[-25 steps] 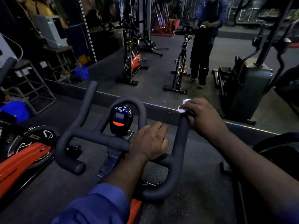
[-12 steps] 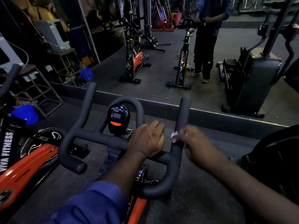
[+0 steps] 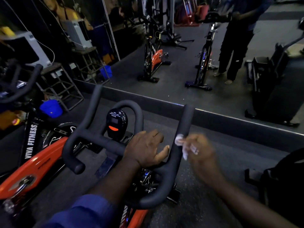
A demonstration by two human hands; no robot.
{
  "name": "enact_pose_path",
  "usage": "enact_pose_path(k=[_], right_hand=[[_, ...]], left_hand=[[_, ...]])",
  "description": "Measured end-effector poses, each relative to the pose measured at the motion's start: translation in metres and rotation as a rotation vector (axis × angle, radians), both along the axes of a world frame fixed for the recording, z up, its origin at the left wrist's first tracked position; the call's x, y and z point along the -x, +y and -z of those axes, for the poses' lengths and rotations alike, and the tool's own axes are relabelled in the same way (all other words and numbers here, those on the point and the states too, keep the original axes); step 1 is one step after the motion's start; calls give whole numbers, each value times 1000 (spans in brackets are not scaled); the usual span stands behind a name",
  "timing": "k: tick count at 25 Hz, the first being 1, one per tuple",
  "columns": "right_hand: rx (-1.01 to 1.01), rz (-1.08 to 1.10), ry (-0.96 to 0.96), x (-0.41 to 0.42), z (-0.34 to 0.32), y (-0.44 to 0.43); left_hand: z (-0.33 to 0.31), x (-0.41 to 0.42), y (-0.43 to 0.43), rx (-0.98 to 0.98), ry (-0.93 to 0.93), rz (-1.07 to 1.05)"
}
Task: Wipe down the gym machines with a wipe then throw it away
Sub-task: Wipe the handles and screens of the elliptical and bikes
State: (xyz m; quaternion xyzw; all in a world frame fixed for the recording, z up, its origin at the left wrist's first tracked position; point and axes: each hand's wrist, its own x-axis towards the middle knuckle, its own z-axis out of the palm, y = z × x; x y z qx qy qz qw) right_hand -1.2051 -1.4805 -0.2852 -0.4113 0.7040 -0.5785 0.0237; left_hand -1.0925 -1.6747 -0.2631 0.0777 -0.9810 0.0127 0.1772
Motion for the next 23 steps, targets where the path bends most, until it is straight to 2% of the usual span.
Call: enact_pose_path(k=[1, 2, 3, 6, 8, 10, 12, 17, 21, 23], right_hand=[[94, 160, -145, 27, -12, -14], [150, 311, -211, 54, -28, -29], [192, 351, -251, 74, -40, -41], [293, 194, -361, 79, -41, -54], [322, 180, -532, 60, -17, -45], [234, 146, -693, 35, 14, -27], [172, 89, -748, 28, 26, -14], [308, 155, -668, 50, 2, -29], [-12, 304, -320, -30, 16, -4], [-50, 313, -172, -59, 10, 11]], left_hand=[[-2, 1, 2, 6, -13, -12], [-3, 1, 3, 3, -20, -23], [-3, 1, 4, -2, -20, -29], [0, 1, 2, -30, -24, -35], [1, 4, 0, -31, -11, -49], [1, 4, 1, -30, 10, -44], [5, 2, 0, -35, 39, -27], [11, 1, -4, -56, 98, 9], [10, -5, -8, -77, 192, 42], [10, -7, -4, -121, 249, 101]])
